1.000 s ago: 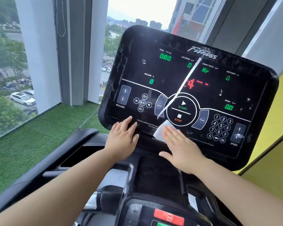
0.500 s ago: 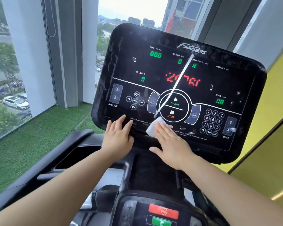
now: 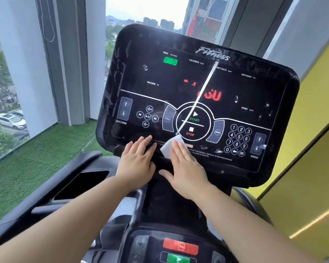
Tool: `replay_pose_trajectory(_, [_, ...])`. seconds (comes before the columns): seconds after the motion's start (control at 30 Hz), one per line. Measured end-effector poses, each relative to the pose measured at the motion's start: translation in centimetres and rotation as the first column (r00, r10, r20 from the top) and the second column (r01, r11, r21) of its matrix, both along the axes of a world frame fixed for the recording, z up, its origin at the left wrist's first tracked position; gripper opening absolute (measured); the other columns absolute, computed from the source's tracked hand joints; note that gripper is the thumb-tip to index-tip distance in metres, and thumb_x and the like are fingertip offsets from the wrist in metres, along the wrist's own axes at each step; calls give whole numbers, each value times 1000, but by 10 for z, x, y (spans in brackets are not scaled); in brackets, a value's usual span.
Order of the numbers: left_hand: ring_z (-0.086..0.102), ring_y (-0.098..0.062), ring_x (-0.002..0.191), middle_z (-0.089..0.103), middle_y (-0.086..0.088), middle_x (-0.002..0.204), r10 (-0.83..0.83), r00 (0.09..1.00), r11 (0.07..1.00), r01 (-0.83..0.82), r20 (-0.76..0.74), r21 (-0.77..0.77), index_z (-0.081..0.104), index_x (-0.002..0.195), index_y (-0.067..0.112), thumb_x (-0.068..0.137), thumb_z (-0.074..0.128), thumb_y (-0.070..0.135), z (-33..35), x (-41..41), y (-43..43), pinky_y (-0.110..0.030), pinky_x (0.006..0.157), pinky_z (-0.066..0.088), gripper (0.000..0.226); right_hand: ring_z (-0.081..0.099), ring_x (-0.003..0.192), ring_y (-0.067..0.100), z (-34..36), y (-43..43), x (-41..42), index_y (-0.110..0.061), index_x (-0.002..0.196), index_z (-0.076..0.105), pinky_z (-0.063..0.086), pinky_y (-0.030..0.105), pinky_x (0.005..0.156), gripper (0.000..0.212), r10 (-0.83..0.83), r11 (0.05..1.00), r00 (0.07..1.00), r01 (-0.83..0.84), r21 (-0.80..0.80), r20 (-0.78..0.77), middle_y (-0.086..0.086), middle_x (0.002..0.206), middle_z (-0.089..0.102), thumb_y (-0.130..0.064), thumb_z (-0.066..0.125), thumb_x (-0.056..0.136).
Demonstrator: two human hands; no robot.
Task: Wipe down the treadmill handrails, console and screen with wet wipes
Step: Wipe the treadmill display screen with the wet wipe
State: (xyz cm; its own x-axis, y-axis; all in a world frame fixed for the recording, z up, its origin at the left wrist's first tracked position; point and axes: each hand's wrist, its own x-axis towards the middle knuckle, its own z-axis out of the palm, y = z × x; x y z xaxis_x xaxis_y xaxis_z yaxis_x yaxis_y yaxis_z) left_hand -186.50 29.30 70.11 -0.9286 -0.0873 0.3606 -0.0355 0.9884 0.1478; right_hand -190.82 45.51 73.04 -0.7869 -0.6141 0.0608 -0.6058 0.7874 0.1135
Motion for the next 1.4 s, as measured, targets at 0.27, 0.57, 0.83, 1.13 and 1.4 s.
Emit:
replay_pose_trajectory(0.27, [59,-35,114,59,-16,128,11,998,997,-6,63,-79,68,115,11,69,33,35,-1,2,2,-52,90,47,63,-20,144,20,3,33,7,-4,150,-9,-7,30,116,87,-250,968,968,249,4,5,11,157,-19,-64,18,93])
replay_pose_trajectory(0.57, [16,-30,144,18,-9,157,-8,998,1000,6,55,28,33,146,17,76,15,40,8,2,7,-46,115,12,76,-24,142,11,-5,-8,-1,-11,151,-7,-1,32,119,78,-26,995,999,30,-90,45,0,157,-21,-59,19,96])
replay_pose_trajectory(0.83, [6,-26,145,12,-5,156,30,997,999,-33,71,42,20,150,22,89,42,27,13,1,17,-45,116,1,64,-20,144,15,1,51,0,-9,150,-11,-9,32,118,79,-281,959,958,282,-20,59,6,156,-23,-61,12,95])
replay_pose_trajectory(1.13, [56,-40,115,60,-15,124,-184,983,983,184,17,7,65,119,9,72,29,31,11,-8,35,-48,93,46,63,-22,143,12,-5,28,-2,-14,151,-10,-11,32,118,73,-149,983,984,158,-90,96,1,157,-21,-57,13,97])
replay_pose_trajectory(1.4, [0,-21,145,4,5,158,-108,991,994,110,79,-18,13,151,24,94,33,29,11,-9,39,-33,116,6,61,-17,145,15,0,75,-8,-9,150,-10,-9,33,118,76,-422,900,902,428,-76,85,6,157,-19,-59,9,96])
